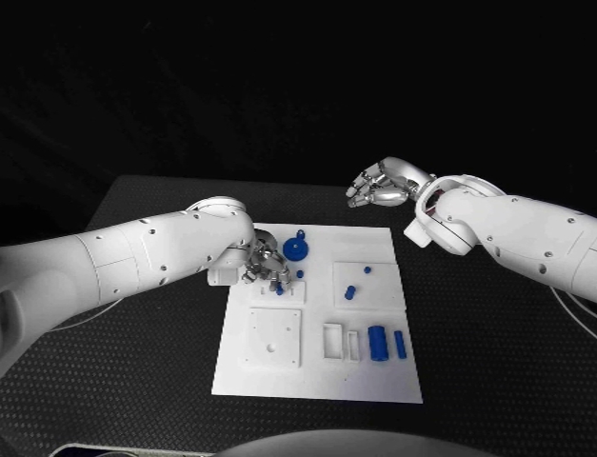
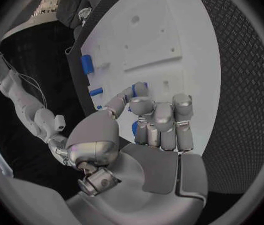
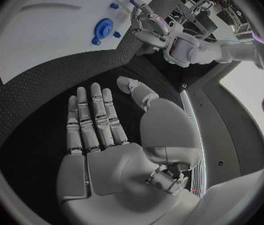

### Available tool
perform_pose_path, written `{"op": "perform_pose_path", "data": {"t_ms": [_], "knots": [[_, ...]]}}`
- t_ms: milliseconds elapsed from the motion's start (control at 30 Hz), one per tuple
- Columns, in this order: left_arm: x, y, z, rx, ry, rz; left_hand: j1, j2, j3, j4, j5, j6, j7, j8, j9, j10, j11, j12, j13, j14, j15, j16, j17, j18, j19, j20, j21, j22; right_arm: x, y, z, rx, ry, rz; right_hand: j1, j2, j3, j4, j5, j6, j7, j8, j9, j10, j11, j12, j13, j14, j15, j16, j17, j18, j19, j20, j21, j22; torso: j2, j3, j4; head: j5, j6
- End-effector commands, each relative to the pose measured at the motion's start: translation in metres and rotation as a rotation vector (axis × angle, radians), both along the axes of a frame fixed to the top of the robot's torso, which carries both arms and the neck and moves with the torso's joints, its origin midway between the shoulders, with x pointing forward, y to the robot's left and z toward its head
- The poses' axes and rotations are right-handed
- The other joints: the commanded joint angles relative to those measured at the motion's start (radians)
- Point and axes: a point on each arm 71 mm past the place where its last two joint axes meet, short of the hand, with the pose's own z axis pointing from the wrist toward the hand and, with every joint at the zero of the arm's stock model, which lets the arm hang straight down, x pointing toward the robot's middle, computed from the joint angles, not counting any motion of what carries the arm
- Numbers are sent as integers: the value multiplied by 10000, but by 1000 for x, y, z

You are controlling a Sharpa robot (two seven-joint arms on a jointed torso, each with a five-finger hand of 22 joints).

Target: Assemble the parts on the task board

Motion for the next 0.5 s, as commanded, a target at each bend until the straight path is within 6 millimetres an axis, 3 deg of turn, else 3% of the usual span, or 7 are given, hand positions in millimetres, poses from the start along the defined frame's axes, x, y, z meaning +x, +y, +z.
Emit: {"op": "perform_pose_path", "data": {"t_ms": [33,500], "knots": [[-1,5,-7,373,-309,160,185,122,1572,442,21,564,-434,-25,-15,-92,-77,-43,-18,274,-336,-34,-16,125,67,-1154,68,24,-1,2,0,-45,2,155,37,0,34,23,50,-39,7,5,-5,-40,11,54,-8,-85,14,-54,11,-162,-64,15,-44,12,4,2,-3,5,2],[-4,8,-10,354,-279,151,203,113,1579,440,20,566,-435,-21,-16,-92,-80,-44,-25,279,-340,-35,-19,129,72,-1158,70,23,-1,2,0,-46,10,167,31,6,32,24,48,-35,5,8,-4,-34,9,57,-6,-85,14,-54,12,-163,-66,16,-44,15,-3,3,4,0,-19]]}}
